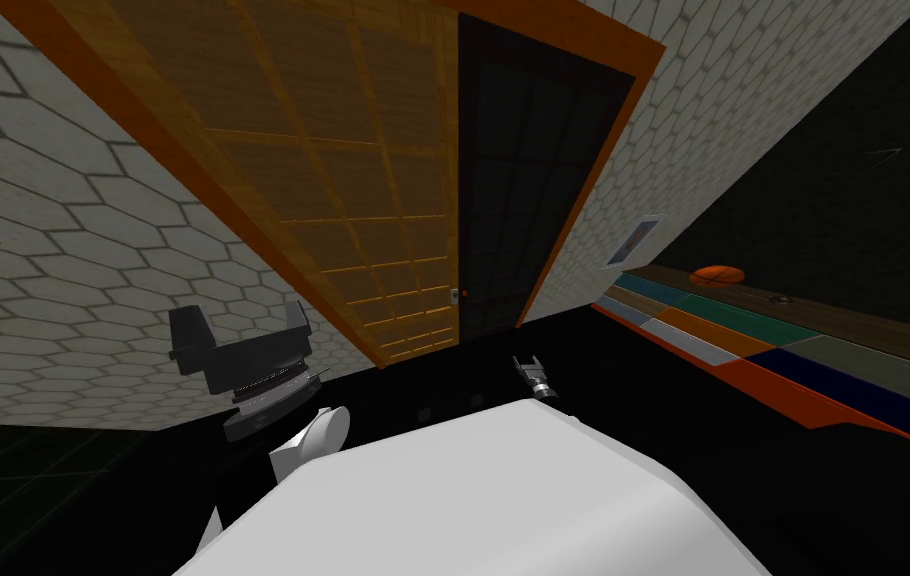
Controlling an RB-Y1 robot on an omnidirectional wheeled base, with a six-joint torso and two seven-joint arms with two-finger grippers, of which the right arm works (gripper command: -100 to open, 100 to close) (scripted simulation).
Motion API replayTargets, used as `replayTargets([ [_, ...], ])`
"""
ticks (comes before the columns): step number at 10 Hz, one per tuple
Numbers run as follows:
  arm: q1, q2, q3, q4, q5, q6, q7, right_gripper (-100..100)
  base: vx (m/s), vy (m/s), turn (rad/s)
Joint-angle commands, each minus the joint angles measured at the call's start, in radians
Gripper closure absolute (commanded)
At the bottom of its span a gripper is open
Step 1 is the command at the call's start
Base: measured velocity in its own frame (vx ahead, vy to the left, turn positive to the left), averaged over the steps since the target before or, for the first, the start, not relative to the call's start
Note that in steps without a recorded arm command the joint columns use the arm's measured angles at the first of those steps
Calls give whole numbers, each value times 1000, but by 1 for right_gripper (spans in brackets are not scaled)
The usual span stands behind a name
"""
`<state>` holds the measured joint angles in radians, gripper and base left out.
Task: Pull the door open
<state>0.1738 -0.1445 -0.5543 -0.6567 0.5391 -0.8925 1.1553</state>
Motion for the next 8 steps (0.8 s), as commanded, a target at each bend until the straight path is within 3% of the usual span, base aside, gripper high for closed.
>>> replayTargets([
  [1, 16, 10, 3, -33, 3, 19, -6, -100, -24, -19, -12],
  [3, 26, 12, -45, -13, -21, 41, 30, -100, -67, -58, 128],
  [5, 23, 15, -58, -7, -28, 47, 42, -100, -39, -51, 95],
  [6, 8, 26, -81, 0, -42, 59, 67, -100, 51, -26, 207],
  [8, -23, 43, -92, 1, -51, 66, 87, -100, 145, -51, 236],
])
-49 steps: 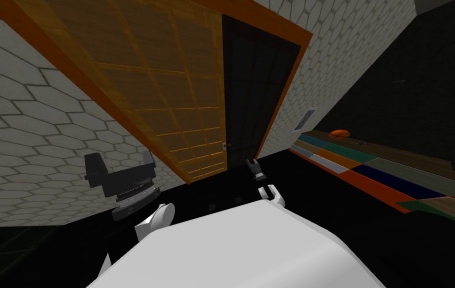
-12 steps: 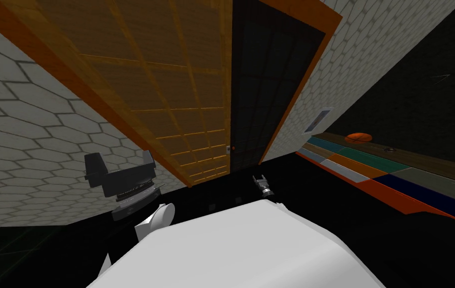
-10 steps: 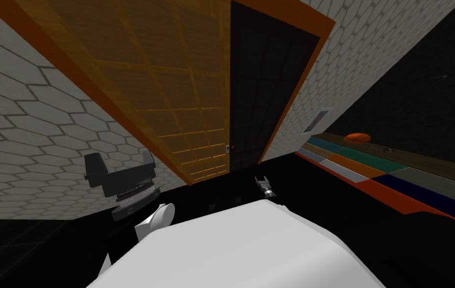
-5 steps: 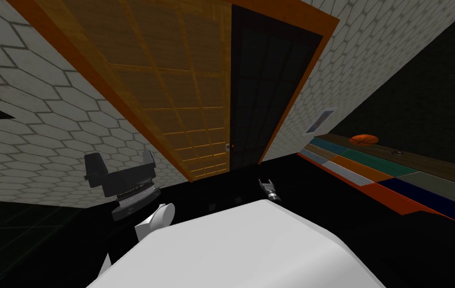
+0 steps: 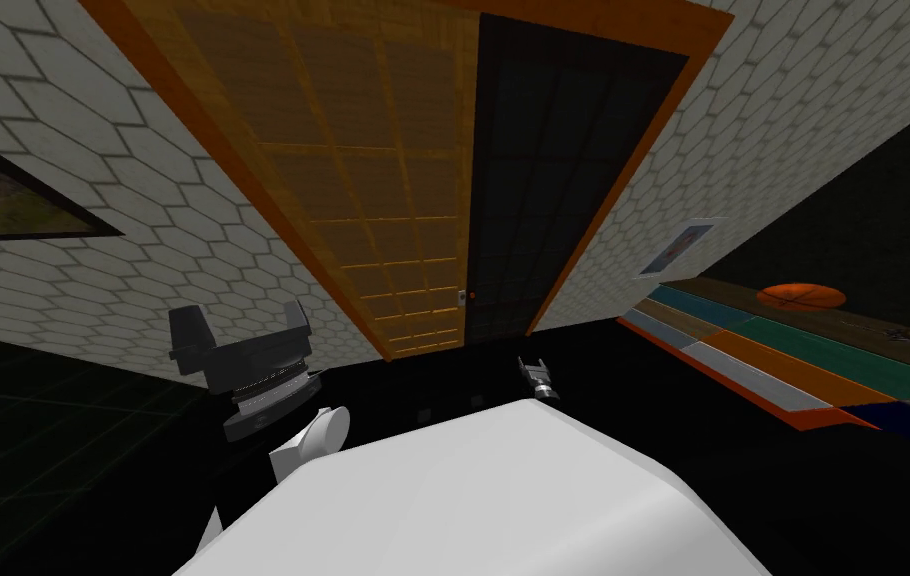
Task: Pull the door open
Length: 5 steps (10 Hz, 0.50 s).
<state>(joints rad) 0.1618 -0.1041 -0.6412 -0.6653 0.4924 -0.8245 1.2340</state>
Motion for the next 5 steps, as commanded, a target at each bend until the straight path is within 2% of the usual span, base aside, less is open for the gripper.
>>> replayTargets([
  [1, -22, 8, -6, 8, -6, -1, 12, -100, 169, -28, 94],
  [3, -55, 24, -5, 4, -9, 1, 24, -100, 197, -37, 117],
  [4, -55, 24, -5, 4, -9, 1, 24, -100, 127, -17, 85],
  [5, -76, 34, -2, 0, -9, 1, 28, -100, 124, -21, 110],
])
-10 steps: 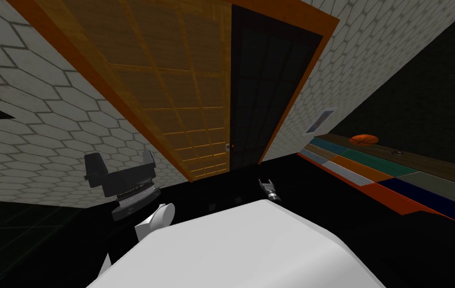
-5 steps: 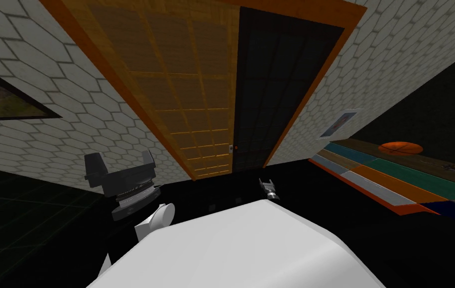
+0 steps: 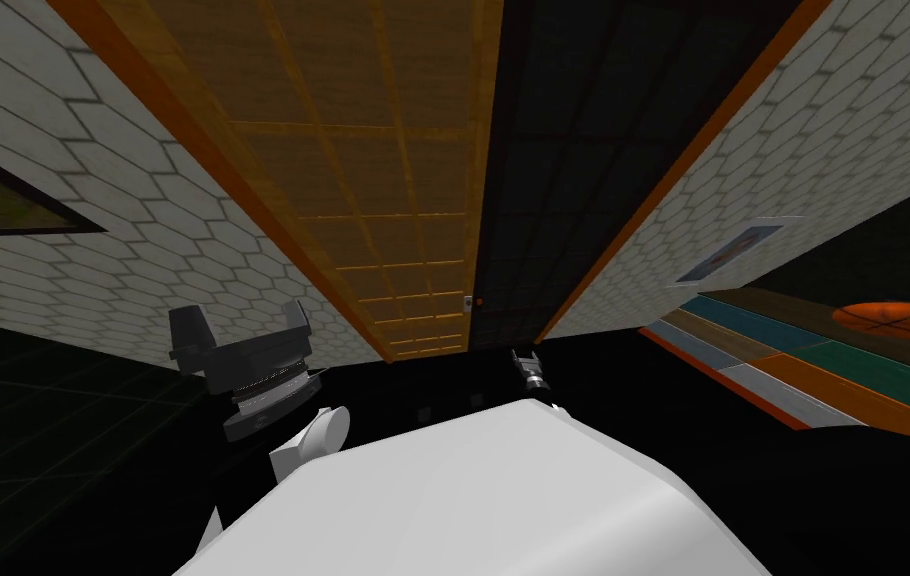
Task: Pull the door open
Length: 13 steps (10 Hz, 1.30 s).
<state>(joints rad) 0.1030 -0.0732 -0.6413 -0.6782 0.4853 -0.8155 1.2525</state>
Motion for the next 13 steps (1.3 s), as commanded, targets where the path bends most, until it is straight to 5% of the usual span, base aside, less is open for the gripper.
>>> replayTargets([
  [1, -28, 8, 0, 11, -3, -8, 12, -100, 155, -30, 108],
  [2, -50, 19, 5, 7, -3, -9, 16, -100, 178, -18, 168],
  [4, -50, 19, 5, 7, -3, -9, 16, -100, 103, -9, 14],
  [13, -175, 73, 46, -23, 4, -19, 26, -100, 160, -27, 91],
])
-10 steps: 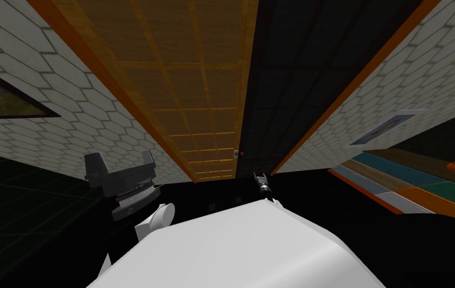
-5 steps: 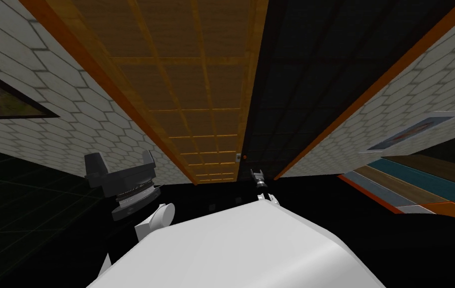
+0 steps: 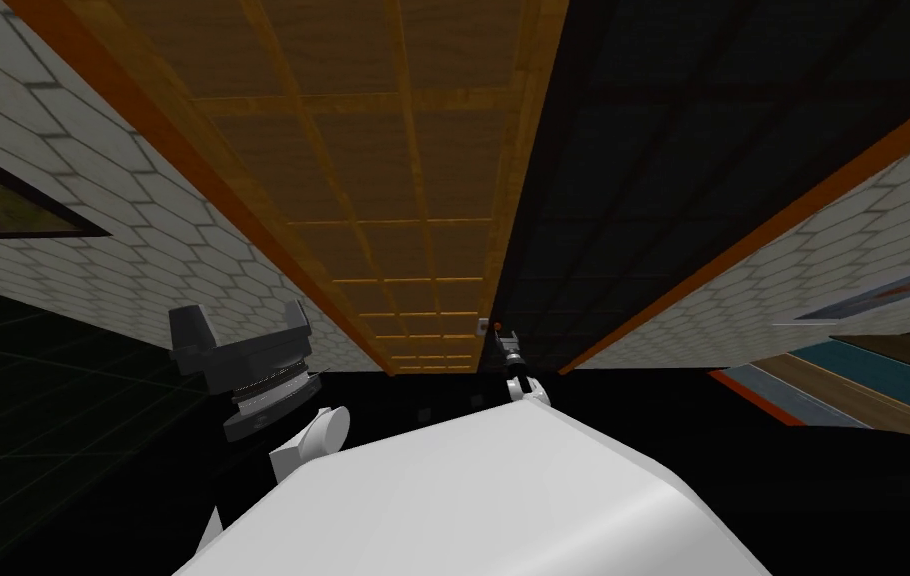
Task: Pull the door open
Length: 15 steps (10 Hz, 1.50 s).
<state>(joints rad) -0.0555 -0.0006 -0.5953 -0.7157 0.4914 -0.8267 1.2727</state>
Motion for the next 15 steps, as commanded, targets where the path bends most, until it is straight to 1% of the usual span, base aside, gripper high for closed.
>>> replayTargets([
  [1, -31, 6, 6, 11, -1, -9, 6, -100, 216, -37, 84],
  [2, -11, 11, 7, -15, 3, 6, 0, -100, 94, -17, 22],
  [3, -11, 11, 7, -15, 3, 6, 0, 100, -14, 4, -23],
  [8, -11, 11, 7, -15, 3, 6, 0, 100, -16, 7, 6],
  [9, 14, 7, 7, -7, -2, 11, -15, 100, -82, 20, -12],
  [13, 47, -5, 2, -2, -10, 14, -36, 100, -134, 39, -50],
  [14, 63, -11, -1, 1, -15, 16, -47, 100, -138, 18, -41],
  [15, 63, -11, -1, 1, -15, 16, -47, 100, -134, 20, -21],
])
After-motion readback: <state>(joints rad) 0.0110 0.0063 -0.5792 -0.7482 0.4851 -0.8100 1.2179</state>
